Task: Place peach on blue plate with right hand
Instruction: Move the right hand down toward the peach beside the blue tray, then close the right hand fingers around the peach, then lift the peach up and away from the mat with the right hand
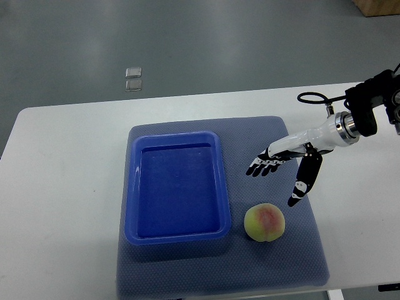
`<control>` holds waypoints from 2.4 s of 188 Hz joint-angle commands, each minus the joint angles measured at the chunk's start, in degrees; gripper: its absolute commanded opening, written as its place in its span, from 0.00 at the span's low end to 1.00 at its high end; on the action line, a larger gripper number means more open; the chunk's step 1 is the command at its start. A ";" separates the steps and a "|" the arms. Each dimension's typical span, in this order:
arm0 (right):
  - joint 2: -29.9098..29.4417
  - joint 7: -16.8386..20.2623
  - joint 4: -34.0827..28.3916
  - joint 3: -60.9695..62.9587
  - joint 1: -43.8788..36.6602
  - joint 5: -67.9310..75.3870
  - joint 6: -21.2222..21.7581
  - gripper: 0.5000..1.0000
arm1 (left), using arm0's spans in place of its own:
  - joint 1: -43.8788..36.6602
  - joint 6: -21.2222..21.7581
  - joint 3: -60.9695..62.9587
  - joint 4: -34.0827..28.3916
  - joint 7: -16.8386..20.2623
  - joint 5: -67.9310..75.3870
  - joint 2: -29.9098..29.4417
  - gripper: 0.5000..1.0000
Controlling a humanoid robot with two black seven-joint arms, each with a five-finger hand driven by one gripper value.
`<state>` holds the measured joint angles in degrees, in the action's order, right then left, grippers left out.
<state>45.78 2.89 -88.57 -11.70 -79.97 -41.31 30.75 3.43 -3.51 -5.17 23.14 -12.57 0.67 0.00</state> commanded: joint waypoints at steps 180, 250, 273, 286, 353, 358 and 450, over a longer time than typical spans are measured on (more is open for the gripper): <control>-2.54 -3.42 -0.03 8.98 23.46 -9.58 -12.91 0.78 | 0.00 0.00 -0.01 -0.20 0.00 -0.06 0.00 1.00; -2.80 -4.74 0.59 8.98 24.95 -11.25 -14.32 0.18 | 0.00 0.00 -0.01 -0.11 0.00 0.03 0.00 1.00; -2.63 -5.44 0.59 9.50 24.69 -11.25 -14.23 0.00 | -0.09 0.00 -0.01 -0.03 0.00 -0.06 0.00 1.00; -1.75 -5.53 0.59 11.35 23.99 -10.98 -13.79 0.00 | -0.09 0.00 -0.01 -0.11 0.00 -0.06 0.00 1.00; 9.85 -5.44 0.24 15.66 1.31 -5.97 -2.98 0.00 | -0.09 0.00 -0.01 0.06 0.00 -0.06 0.00 1.00; 10.47 -5.44 0.41 15.66 -0.36 -5.62 -1.92 0.00 | -0.09 0.00 0.07 0.06 0.00 -0.06 0.00 1.00; 8.72 -5.09 4.01 15.05 -11.35 -2.02 0.72 0.00 | -0.09 0.00 -0.01 0.24 0.00 0.03 0.00 1.00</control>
<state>58.71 -2.12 -87.06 3.44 -91.21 -43.55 33.98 3.35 -3.52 -5.14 23.38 -12.57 0.71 0.00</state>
